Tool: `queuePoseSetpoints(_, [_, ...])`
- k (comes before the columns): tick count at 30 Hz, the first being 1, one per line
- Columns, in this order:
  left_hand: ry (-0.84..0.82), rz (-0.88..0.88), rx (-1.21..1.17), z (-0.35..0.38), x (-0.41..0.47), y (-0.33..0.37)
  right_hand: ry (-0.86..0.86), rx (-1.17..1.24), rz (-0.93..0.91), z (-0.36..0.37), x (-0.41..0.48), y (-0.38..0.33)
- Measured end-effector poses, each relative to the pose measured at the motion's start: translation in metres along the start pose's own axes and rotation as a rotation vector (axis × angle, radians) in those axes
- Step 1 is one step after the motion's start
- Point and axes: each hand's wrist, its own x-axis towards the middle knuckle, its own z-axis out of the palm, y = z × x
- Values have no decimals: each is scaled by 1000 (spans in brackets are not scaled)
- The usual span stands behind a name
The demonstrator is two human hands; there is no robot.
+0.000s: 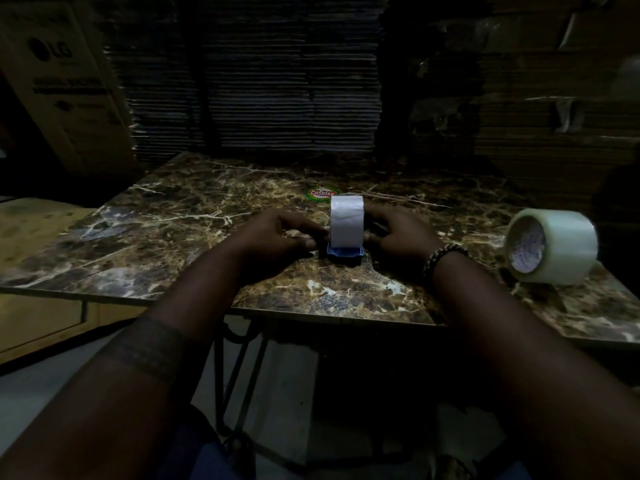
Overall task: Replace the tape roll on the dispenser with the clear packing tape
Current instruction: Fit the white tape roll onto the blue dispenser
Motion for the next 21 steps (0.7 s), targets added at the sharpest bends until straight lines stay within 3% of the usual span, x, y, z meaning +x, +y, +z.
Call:
queuePoseSetpoints(3, [50, -18, -160, 1, 5, 0, 109, 199, 52, -7, -4, -3])
queuePoseSetpoints(6, [96, 116, 40, 0, 14, 0, 186, 337, 10, -14, -3, -3])
queuePoseSetpoints(14, [-111, 176, 106, 15, 19, 4, -79, 638, -137, -19, -8, -6])
queuePoseSetpoints(21, [-98, 211, 145, 17, 19, 5, -96, 575, -176, -10, -2, -3])
